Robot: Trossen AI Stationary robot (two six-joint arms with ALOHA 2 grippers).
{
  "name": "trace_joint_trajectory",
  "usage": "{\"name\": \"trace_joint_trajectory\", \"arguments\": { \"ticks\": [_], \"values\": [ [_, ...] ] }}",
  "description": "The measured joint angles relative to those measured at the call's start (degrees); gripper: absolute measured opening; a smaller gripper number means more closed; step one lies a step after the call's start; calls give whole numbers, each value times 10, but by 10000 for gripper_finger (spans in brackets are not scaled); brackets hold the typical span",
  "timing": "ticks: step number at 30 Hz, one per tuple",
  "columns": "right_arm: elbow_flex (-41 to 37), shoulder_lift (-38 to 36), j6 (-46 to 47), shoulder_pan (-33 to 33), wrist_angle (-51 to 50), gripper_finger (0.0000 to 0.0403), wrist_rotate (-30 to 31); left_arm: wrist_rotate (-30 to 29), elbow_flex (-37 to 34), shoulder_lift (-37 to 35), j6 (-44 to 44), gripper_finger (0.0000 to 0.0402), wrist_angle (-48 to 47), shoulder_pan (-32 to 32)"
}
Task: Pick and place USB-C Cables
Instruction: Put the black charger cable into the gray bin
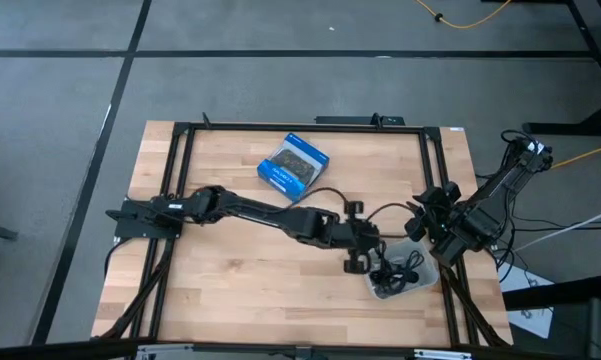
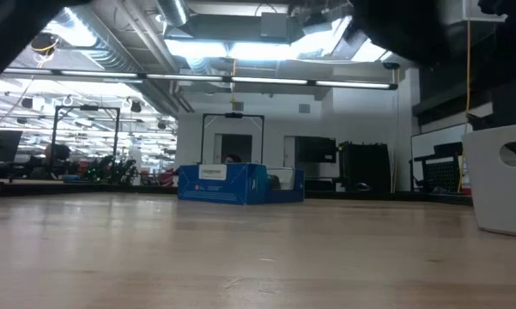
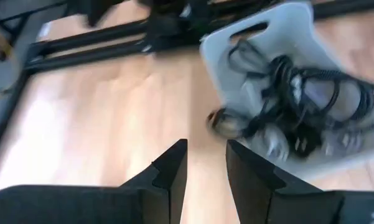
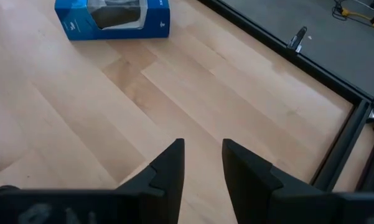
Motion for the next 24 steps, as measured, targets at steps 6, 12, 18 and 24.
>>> {"name": "trace_joint_trajectory", "arguments": {
  "ticks": [6, 12, 18, 24],
  "values": [
    [0, 0, 1, 0, 7, 112, -4, -64, -1, -80, -41, 103, -145, -25],
    [0, 3, -2, 7, 51, 112, -40, -90, 1, -142, -220, 103, -444, -35],
    [0, 8, -3, 16, 66, 112, -40, -41, -73, -177, -270, 103, -522, -46],
    [0, 14, -1, 16, 69, 112, -45, -3, -257, -281, -228, 103, -492, -75]
  ]
}}
